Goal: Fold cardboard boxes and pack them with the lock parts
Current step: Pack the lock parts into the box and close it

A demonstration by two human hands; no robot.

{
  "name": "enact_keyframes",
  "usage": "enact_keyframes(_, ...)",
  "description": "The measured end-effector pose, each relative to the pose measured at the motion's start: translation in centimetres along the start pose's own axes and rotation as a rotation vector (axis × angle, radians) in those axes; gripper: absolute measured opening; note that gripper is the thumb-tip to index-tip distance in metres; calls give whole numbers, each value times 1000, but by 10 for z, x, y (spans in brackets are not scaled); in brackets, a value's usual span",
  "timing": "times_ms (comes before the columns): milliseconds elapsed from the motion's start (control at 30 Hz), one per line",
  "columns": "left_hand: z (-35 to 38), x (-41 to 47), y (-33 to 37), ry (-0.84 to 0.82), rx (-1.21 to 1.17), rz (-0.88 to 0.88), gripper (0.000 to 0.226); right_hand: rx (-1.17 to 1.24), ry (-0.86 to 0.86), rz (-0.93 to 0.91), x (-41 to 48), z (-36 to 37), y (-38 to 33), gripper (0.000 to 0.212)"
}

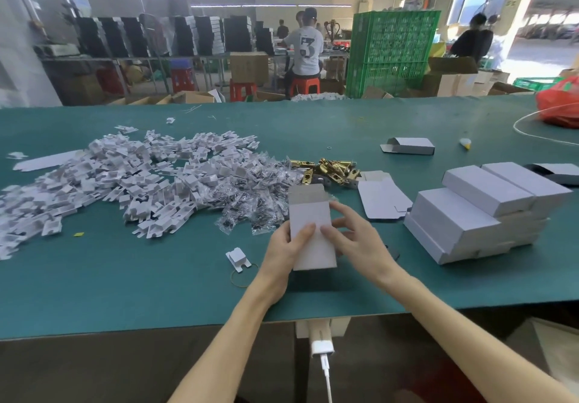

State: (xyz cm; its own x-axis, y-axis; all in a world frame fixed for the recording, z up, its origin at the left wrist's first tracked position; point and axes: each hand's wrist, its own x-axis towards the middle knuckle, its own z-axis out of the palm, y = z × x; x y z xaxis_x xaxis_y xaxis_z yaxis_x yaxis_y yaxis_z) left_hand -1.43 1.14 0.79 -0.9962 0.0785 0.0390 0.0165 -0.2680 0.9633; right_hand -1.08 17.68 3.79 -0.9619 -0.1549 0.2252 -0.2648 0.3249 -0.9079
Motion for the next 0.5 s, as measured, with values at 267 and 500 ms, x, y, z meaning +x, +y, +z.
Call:
enact_keyframes(267,2,0,0,-1,48,75,58,211,153,14,-6,19,14,48)
enact_keyframes(500,0,3,-6,14,107,85,64,293,127,54,-4,15,19,46)
